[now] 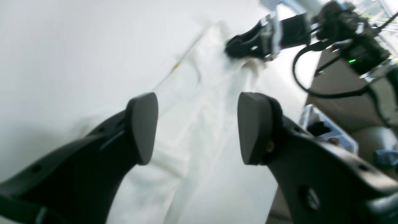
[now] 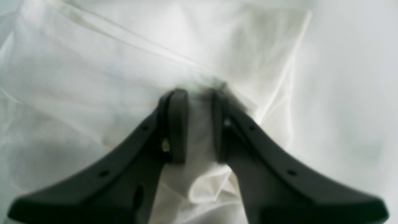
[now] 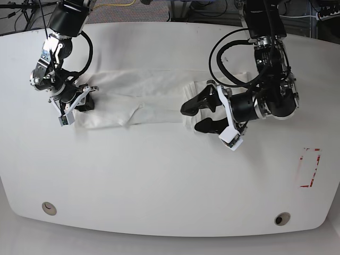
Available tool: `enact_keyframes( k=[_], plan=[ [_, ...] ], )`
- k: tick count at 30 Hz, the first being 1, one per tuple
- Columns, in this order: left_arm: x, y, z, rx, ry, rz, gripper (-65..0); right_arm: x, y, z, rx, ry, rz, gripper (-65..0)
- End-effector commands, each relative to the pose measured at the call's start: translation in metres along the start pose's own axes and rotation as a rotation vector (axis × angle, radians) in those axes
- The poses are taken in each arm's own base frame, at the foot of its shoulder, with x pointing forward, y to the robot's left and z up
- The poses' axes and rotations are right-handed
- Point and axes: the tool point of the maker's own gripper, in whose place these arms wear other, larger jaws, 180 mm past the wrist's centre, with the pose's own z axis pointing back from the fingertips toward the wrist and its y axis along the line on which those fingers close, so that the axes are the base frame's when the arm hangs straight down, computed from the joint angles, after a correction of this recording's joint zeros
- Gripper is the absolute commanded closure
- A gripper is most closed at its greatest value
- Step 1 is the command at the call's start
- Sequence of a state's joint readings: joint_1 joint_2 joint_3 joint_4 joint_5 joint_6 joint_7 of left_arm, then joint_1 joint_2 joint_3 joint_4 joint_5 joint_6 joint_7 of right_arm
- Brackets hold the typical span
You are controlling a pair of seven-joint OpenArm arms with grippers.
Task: Fold the T-shirt properly
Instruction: 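Drag the shirt end with the left gripper toward the right gripper, then lower the left gripper onto the folded shirt middle and grasp it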
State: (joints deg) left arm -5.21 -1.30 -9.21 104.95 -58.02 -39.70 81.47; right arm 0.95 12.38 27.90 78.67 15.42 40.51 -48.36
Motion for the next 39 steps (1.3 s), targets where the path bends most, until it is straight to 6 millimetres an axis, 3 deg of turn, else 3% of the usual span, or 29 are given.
enact_keyframes(
  k=[1, 6, 11, 17, 21, 26, 35, 39],
  plan=[
    [0.019, 0.017, 0.020, 0.054, -0.047, -0.045, -37.9, -0.025, -0.007, 0.001, -0.034, 0.120, 0.013, -13.8],
    [0.015, 0.044, 0.049, 0.151, -0.038, -0.035, -37.9, -0.025, -0.007, 0.001, -0.034, 0.120, 0.013, -13.8],
    [0.004, 0.050, 0.051, 0.157, -0.002, -0.015, -38.1, -0.025, -0.007, 0.001, -0.034, 0.120, 0.013, -13.8],
    [-0.026, 0.048, 0.037, 0.158, 0.067, 0.128, -38.2, -0.026, -0.002, -0.001, -0.025, 0.118, 0.007, -13.8],
    [-0.041, 0.032, 0.011, 0.137, 0.117, 0.168, -38.3, -0.026, 0.000, -0.002, -0.020, 0.117, 0.004, -13.8],
    [-0.052, 0.014, -0.014, 0.125, 0.143, 0.182, -38.3, -0.026, 0.001, -0.002, -0.020, 0.118, 0.004, -13.8],
    [-0.062, 0.006, -0.040, 0.237, 0.147, 0.259, -38.2, -0.026, 0.001, -0.003, -0.019, 0.118, 0.003, -13.8],
    [-0.065, 0.009, -0.042, 0.316, 0.163, 0.278, -38.2, -0.027, 0.001, -0.003, -0.022, 0.122, 0.006, -13.8]
  ],
)
